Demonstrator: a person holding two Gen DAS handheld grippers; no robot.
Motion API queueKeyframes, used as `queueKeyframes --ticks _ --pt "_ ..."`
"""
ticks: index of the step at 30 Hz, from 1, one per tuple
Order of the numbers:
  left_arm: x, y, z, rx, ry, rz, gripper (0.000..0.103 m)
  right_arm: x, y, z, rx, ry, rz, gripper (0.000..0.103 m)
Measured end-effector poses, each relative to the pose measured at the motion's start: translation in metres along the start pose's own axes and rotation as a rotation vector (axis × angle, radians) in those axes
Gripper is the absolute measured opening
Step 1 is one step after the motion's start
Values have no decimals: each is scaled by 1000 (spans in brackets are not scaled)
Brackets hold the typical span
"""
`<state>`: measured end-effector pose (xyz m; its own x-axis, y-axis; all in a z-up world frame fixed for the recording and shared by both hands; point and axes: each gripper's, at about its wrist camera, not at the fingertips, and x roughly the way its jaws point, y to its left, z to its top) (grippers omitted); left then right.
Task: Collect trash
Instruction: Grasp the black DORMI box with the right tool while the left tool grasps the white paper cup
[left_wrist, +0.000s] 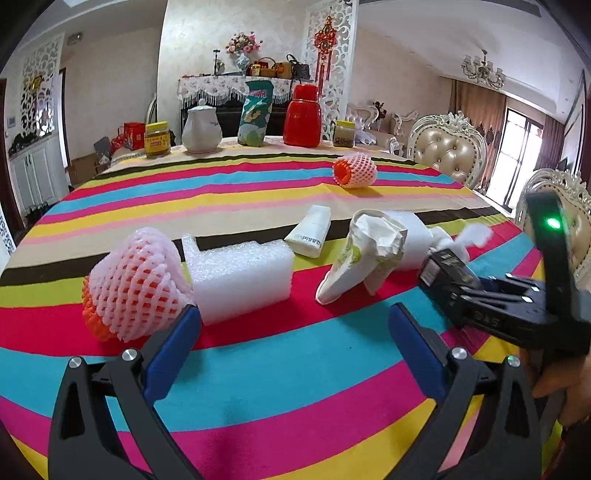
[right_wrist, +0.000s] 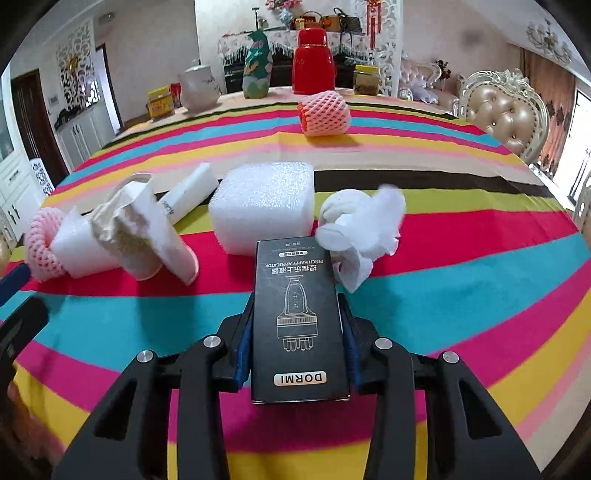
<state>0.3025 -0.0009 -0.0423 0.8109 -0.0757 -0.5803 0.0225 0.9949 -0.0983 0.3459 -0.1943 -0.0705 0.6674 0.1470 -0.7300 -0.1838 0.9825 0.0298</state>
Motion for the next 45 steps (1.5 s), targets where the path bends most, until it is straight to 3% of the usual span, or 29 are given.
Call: queueKeyframes --ticks 17,27,38,41,43,45 --pt "0 -15 -5 51 23 -55 98 -57 -61 -47 191 -69 -103 39" --pt "23 -31 -5 7 155 -114 97 -59 -70 -51 252 -78 -115 39" --pt "68 -74 30 53 122 -8 95 -63 -71 -51 250 -102 -117 39" --pt "78 -83 34 78 108 45 81 -64 -70 -52 250 -107 -121 39" --pt "81 -84 35 84 105 53 46 -65 -71 -52 250 -108 -121 39" --pt "75 -80 34 68 92 41 44 -65 -71 -52 250 -111 -121 39"
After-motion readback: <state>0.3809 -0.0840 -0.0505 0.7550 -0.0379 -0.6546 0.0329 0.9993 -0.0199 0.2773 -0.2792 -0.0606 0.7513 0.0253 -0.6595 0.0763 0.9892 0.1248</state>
